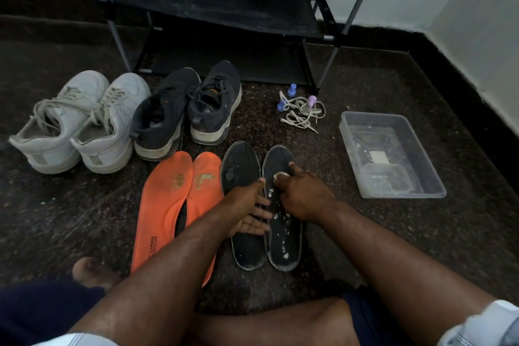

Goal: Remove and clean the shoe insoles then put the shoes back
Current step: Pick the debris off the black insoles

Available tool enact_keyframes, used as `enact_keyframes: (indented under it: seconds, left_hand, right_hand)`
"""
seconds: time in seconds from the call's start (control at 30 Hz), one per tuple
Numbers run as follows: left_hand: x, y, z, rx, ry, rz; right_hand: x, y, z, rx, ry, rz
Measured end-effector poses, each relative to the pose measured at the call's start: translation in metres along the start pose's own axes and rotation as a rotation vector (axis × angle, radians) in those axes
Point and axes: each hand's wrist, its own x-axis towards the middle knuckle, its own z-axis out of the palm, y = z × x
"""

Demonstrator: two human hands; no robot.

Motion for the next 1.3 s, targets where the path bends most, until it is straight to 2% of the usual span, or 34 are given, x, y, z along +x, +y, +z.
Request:
enact_keyframes:
  seconds: [0.17, 0.33, 0.47, 0.6, 0.73, 0.9, 1.03, 1.2, 1.3]
  left_hand:
    - [0.002, 0.001, 0.0, -0.001, -0.002, -0.002]
    - [0.001, 0.002, 0.0, -0.004, 0.004, -0.01]
    - [0.0, 0.001, -0.001, 0.0, 0.0, -0.004]
    - [-0.002, 0.001, 0.0, 0.0, -0.005, -0.007]
    - [-0.002, 0.001, 0.0, -0.005, -0.007, -0.002]
    - [-0.003, 0.001, -0.001, -0.007, -0.007, 0.001]
    - [-0.001, -0.001, -0.001, 0.001, -0.003, 0.005]
    - [-0.002, 0.0, 0.0, 0.002, -0.003, 0.0]
    - [-0.002, 0.0, 0.0, 0.003, -0.008, 0.001]
  right_hand:
    - [0.012, 0.009, -0.004, 0.035, -0.025, 0.071]
    - [0.003, 0.003, -0.003, 0.05, -0.038, -0.007]
    - [0.006, 0.008, -0.007, 0.041, 0.019, 0.11]
    - [-0.008, -0.004, -0.007, -0.008, -0.018, 0.04]
    - [-0.002, 0.008, -0.007, -0.038, 0.012, 0.111]
    - [-0.014, -0.001, -0.002, -0.052, -0.058, 0.029]
    - [-0.007, 0.011, -0.006, -0.015, -0.052, 0.15]
    - [-0.017, 0.002, -0.003, -0.007, -0.13, 0.055]
    - [-0.009, 0.012, -0.005, 0.024, -0.087, 0.141]
